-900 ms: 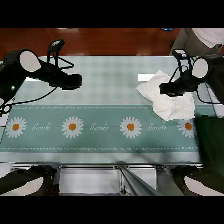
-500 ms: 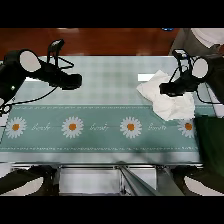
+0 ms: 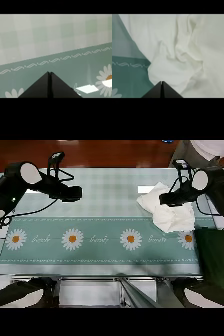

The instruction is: Fold the shirts.

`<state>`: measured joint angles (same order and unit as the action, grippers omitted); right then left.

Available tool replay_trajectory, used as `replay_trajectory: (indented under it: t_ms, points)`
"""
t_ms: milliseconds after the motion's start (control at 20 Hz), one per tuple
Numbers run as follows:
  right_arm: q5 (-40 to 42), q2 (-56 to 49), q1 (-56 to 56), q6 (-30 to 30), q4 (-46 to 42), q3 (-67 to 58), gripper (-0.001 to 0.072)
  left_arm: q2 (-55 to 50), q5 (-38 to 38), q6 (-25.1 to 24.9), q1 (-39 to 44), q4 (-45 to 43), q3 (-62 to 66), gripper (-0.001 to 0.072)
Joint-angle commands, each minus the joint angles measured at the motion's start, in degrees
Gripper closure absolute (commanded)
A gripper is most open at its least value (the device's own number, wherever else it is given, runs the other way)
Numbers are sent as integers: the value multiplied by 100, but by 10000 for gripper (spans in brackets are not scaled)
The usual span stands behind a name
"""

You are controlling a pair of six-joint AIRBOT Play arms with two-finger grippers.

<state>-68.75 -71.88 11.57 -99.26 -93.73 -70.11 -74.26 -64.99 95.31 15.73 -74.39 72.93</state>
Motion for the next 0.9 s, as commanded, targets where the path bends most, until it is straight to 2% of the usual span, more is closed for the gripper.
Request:
replay_trajectory:
  t_ms: [0,100,150,200,250,300,350,500,600,700,850]
  points:
    - [807,2,2,-26,-59,-7,687,-90,-2,-2,-4,-7,7,690]
    - [1169,2,2,-13,-35,-4,687,-140,-9,-2,-4,-4,7,688]
    - [1351,2,2,-22,-26,-7,687,-146,-9,-2,-4,-4,7,636]
    - [1521,2,2,-33,0,-7,685,-146,-9,-2,-4,-7,7,484]
    - [1709,4,2,-31,22,-7,626,-144,-9,-7,-20,-48,24,332]
    - [1775,2,2,-31,-20,-55,381,-138,-118,-2,-81,-221,94,200]
    - [1727,4,2,46,-186,-164,292,-125,-315,-4,-208,-350,201,205]
    - [719,7,-98,59,-1519,-656,292,267,-562,-201,-750,-476,315,205]
    - [234,70,-503,52,-2081,-597,293,859,-256,-330,-1034,-474,33,205]
    - [413,79,-1239,-9,-1572,-240,294,1563,256,-306,-1117,-466,-715,205]
    - [1287,-94,-2107,315,-365,481,294,2380,868,-306,-981,-74,-2105,204]
